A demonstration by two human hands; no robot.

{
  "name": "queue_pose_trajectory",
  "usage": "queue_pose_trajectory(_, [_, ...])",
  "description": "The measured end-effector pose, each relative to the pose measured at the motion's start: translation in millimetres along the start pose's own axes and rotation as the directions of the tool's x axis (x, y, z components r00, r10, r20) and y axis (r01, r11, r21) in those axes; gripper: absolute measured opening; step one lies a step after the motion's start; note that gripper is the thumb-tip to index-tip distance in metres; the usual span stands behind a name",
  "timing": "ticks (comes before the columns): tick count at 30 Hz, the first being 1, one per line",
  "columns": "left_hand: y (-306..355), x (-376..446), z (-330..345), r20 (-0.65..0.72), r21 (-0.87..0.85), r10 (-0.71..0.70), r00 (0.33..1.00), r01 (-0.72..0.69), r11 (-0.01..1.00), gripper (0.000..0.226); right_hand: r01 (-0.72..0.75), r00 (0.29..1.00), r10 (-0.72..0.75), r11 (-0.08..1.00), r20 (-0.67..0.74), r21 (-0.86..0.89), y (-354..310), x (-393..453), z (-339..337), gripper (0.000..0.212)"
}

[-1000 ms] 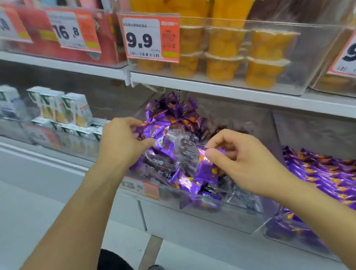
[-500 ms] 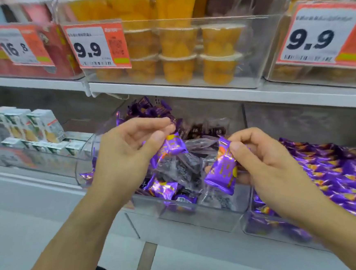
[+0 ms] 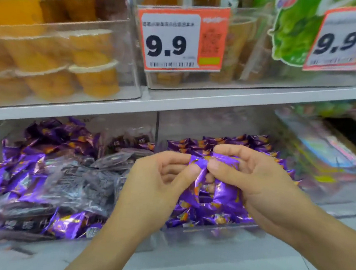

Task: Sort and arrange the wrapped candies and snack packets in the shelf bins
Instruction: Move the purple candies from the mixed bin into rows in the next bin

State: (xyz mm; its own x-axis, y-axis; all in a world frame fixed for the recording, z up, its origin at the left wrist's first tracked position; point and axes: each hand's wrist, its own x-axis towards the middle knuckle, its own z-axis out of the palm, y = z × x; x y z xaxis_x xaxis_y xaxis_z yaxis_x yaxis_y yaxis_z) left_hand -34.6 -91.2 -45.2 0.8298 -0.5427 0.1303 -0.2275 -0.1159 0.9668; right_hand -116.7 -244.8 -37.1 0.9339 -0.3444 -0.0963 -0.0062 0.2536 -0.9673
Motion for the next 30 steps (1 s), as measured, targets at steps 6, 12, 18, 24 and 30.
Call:
queue_pose_trajectory(6, [1.5, 9.5, 35.3, 0.104, -0.105, -0.098, 0.990, 0.109, 0.988, 0.041, -0.036, 0.994, 0.039, 0.999, -0.104, 0.029, -8.9, -7.4, -33.8, 0.034])
queue_pose_trajectory(12, [-0.8, 10.8, 66.6, 0.160, -0.303, -0.200, 0.967, 0.241, 0.922, 0.023, -0.192, 0.973, 0.215, 0.957, -0.087, 0.220, -17.7, -10.6, -61.6, 0.033])
queue_pose_trajectory(18, [-1.9, 18.5, 72.8, 0.154, -0.422, -0.317, 0.936, 0.352, 0.835, 0.004, -0.154, 0.986, 0.159, 0.983, -0.044, 0.102, -24.4, -17.5, -82.2, 0.053])
queue_pose_trajectory(24, [-0.8, 19.4, 73.7, 0.119, -0.408, -0.283, 0.952, 0.307, 0.860, 0.006, -0.123, 0.989, 0.132, 0.987, 0.074, -0.106, -24.6, -25.5, -91.5, 0.043])
queue_pose_trajectory(30, [-2.2, 17.5, 74.5, 0.094, -0.347, -0.225, 0.970, 0.244, 0.906, 0.009, -0.109, 0.988, 0.125, 0.980, 0.089, -0.165, -20.3, -26.9, -90.0, 0.041])
